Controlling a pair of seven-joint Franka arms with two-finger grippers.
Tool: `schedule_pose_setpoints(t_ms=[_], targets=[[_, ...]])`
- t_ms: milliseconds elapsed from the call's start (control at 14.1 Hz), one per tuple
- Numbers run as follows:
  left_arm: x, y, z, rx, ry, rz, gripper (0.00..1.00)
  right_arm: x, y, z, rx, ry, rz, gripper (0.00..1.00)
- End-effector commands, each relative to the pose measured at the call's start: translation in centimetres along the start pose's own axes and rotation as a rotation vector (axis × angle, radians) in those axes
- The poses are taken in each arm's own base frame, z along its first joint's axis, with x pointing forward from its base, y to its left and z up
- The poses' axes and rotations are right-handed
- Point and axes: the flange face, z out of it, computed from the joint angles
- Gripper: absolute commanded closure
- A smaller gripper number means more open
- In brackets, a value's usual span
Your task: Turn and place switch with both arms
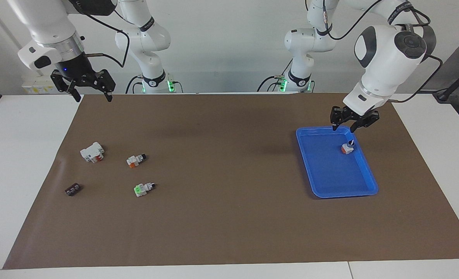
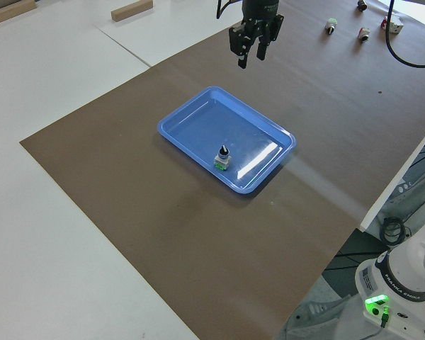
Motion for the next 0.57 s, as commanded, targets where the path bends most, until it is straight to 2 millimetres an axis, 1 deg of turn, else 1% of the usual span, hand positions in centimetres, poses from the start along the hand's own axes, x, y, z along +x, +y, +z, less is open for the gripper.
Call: schedule_pose_setpoints(t_ms=[0, 71, 142, 213, 285, 356, 498], targets=[[0.1, -0.9, -3.6, 0.014, -0.038, -0.022, 0.38, -0.3, 0.6, -0.4, 0.004, 0.01, 0.027, 0.0], [0.0, -1.3, -4.5, 0.01, -0.053, -0.028, 0.38, -0.3, 0.5, -0.4, 0.004, 0.01, 0.03, 0.0], [-0.4, -1.3, -6.0, 0.01, -0.053, -0.03, 0.38, -0.3, 0.3, -0.3, 0.003, 0.007, 0.025, 0.0], [-0.8, -1.6, -6.8, 0.009, -0.05, -0.036, 0.36, -0.3, 0.0, -0.3, 0.003, 0.007, 0.022, 0.0], [-1.0, -1.5, -7.4, 0.01, -0.024, -0.036, 0.23, -0.4, -0.2, -0.3, 0.003, 0.006, 0.025, 0.0], [-1.0, -1.8, -7.8, 0.018, 0.014, -0.036, 0.0, -0.4, -0.7, -0.3, 0.002, 0.004, 0.028, 0.0], [-0.7, -1.9, -7.0, 0.021, 0.06, -0.046, 0.0, -0.4, -0.7, -0.3, 0.001, 0.0, 0.033, 0.0]])
